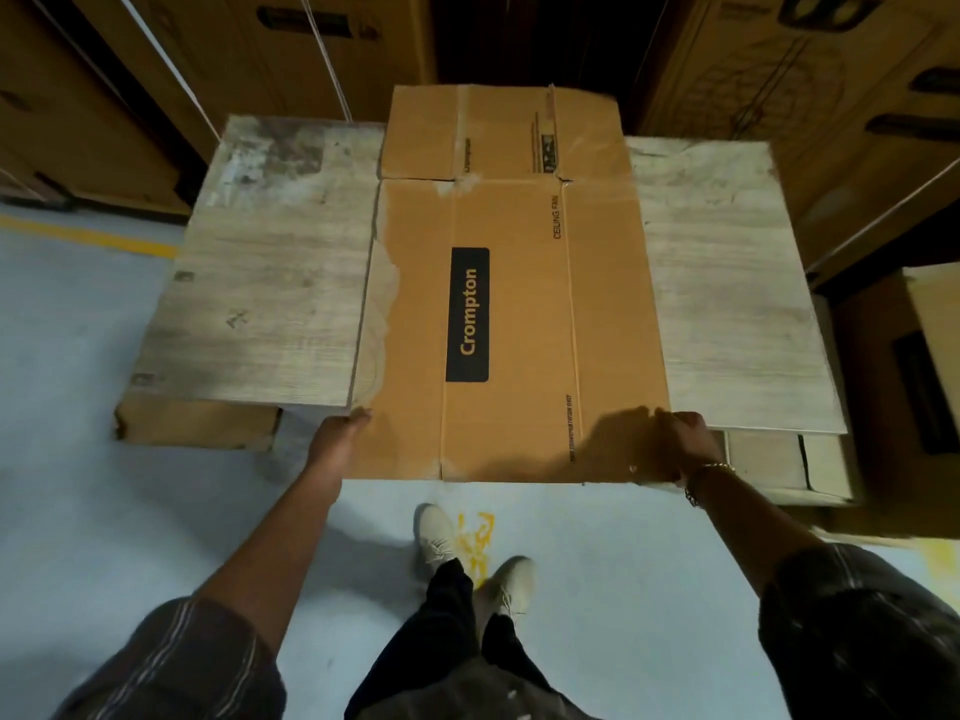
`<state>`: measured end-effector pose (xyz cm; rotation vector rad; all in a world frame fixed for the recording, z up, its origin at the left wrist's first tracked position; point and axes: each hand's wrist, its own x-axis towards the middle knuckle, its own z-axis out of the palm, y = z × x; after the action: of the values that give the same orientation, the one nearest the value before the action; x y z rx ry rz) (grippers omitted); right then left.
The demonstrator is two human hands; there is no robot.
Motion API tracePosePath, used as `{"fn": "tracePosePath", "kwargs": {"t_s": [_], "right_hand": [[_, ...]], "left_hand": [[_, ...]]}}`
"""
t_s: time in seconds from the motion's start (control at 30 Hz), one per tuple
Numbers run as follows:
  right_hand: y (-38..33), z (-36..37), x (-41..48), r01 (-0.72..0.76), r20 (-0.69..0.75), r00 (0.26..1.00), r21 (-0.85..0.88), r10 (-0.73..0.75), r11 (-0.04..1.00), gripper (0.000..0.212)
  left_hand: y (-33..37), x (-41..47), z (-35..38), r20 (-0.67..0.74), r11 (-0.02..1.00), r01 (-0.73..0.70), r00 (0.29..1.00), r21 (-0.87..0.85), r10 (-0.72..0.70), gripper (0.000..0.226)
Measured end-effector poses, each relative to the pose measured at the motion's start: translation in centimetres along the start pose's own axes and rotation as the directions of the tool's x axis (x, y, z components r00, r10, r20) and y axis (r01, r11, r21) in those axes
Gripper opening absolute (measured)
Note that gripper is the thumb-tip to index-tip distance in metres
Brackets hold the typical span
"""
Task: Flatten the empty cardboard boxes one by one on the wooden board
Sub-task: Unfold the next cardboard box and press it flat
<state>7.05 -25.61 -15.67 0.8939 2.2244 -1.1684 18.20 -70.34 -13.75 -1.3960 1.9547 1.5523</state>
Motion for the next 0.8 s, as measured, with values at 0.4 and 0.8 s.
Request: {"fn": "tracePosePath", "kwargs": {"t_s": [0.4,0.8], "right_hand": [[-2.4,1.6,-4.4,0.103,-0.142,0.985,0.044,-0.096,0.994,0.031],[-3.1,4.7,-12.4,0.356,-0.132,0.934,0.278,-0.332,0.892,0.008]], "left_hand": [[1.6,-4.4,3.2,-0.446,0.957,-0.123,0.864,0.261,0.233,0.054],[-1.0,-10.4,-7.8,-0.644,0.910,-0.401,0.671,0.104,0.369,0.047]]}}
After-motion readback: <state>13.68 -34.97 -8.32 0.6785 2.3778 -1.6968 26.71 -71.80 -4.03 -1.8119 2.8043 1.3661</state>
